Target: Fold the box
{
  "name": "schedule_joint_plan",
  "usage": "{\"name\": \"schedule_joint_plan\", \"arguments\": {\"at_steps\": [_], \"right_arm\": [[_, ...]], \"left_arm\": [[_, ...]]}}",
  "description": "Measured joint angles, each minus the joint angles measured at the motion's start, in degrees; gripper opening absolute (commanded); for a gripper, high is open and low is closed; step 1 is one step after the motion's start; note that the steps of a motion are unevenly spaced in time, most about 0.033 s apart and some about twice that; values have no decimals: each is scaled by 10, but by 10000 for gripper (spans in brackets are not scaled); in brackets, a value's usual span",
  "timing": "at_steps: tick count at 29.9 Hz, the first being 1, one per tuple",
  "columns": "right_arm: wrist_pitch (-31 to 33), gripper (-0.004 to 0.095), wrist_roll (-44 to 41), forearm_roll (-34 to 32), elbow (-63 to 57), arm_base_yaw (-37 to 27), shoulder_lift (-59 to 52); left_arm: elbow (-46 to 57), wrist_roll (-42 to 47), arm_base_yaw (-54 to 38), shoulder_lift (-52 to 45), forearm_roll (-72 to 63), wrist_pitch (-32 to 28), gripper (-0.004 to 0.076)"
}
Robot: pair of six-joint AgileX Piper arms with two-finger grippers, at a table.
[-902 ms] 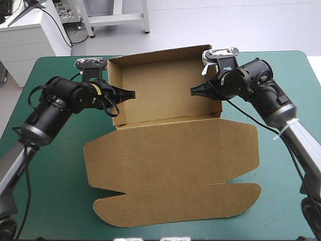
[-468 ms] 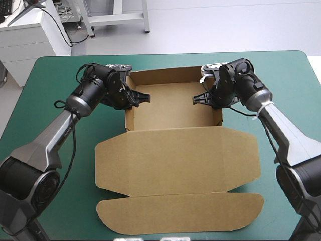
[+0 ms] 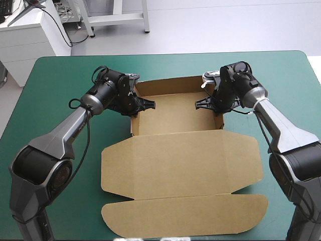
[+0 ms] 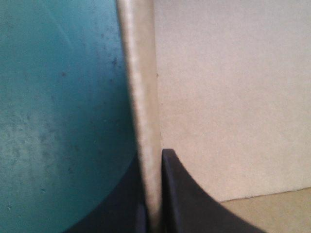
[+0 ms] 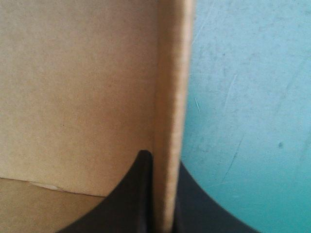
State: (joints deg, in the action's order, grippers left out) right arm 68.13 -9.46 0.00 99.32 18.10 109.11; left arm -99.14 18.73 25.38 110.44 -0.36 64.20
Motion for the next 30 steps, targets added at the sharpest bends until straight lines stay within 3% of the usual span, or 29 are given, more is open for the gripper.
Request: {"name": "schedule_joint_plan", "arguments": {"at_steps": [2,4,9,12,20,26,28,30], "right_arm": [[0,123,3,0,0,-1,0],[1,264,8,0,0,-1,0],[4,655,17,5,0,-1,0],[12,772,17,9,0,-1,0],[21,775,13,9,17,-1,0],[27,775,2,21,112,-1,-4],[28,776,2,32,134,-1,-11],[28,776,2,37,144,-1,-25]], "left_arm": [[-1,-12,0,0,-4,0,52],[-1,-33,0,1,-8,0,125],[-2,-67,0,1,-17,0,395],[-2,-71,0,1,-19,1,492],[-35,-75,0,5,-14,28,497],[-149,-79,0,5,21,66,482],[-192,-81,0,5,23,68,424],[-222,-85,0,2,23,70,309]]}}
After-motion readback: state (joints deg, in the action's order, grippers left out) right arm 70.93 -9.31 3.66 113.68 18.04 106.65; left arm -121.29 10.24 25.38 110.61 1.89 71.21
